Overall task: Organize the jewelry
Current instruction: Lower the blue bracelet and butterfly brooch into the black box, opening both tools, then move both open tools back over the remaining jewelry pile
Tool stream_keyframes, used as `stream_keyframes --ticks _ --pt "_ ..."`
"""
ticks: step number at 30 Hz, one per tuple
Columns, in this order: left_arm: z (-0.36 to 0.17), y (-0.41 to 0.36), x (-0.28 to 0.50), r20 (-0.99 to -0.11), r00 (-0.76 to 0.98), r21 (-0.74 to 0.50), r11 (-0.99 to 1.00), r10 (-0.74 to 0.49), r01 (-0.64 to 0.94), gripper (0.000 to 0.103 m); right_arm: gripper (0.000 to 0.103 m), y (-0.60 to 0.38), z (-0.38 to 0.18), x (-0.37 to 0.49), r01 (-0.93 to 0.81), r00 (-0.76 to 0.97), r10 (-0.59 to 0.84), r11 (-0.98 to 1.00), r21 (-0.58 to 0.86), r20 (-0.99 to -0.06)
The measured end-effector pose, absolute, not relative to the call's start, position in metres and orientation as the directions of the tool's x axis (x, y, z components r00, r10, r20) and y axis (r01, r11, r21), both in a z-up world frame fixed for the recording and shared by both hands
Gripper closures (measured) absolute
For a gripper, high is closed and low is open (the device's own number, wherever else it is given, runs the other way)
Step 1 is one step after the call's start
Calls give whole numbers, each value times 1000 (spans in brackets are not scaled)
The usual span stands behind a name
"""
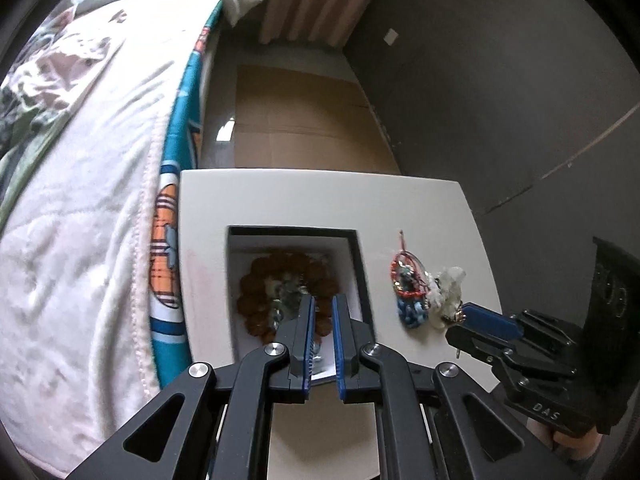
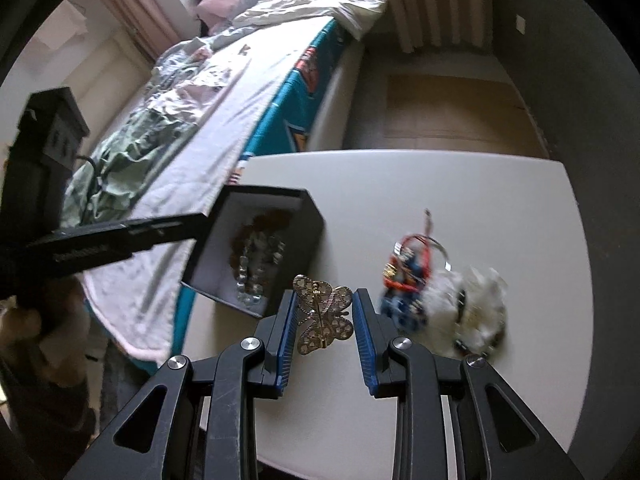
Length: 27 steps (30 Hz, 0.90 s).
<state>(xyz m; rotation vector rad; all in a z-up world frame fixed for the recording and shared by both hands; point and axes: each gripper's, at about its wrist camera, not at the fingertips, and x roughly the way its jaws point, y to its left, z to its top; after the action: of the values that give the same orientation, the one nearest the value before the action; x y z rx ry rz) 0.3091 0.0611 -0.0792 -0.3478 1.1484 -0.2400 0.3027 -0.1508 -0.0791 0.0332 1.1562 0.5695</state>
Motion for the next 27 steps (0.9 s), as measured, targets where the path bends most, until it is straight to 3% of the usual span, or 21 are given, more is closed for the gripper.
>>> stream_keyframes --ticks 7,8,9,11,12,16,20,25,27 --pt "-66 96 303 -827 442 -407 912 -348 -45 91 74 -123 -74 315 -435 262 483 832 345 -836" --pt "-63 102 301 -821 455 -411 910 -345 -52 81 74 -119 -73 317 -438 259 488 828 349 -834" --pt "-59 108 299 -815 470 -411 910 -339 -57 60 74 -114 -73 318 -442 253 497 823 358 -830" --pt "-51 118 293 -802 508 -401 913 -313 -71 33 74 -107 -72 320 -449 245 510 814 370 -825" --pt "-47 123 291 -794 528 -395 916 -300 -74 29 74 -101 -71 321 -453 242 518 808 377 -820" --pt "-37 140 285 -789 551 -387 916 -270 -106 28 73 -87 -72 324 -461 220 559 782 420 -799" --pt "-30 147 279 -781 575 -372 922 -246 -110 16 50 -88 -78 326 -430 220 546 799 422 -809" --pt "-24 139 274 -764 592 -368 927 -257 -72 7 48 -110 -78 321 -393 240 544 812 432 -804" --pt "-24 132 275 -759 592 -373 926 -270 -56 4 38 -120 -76 318 -378 257 540 819 431 -801"
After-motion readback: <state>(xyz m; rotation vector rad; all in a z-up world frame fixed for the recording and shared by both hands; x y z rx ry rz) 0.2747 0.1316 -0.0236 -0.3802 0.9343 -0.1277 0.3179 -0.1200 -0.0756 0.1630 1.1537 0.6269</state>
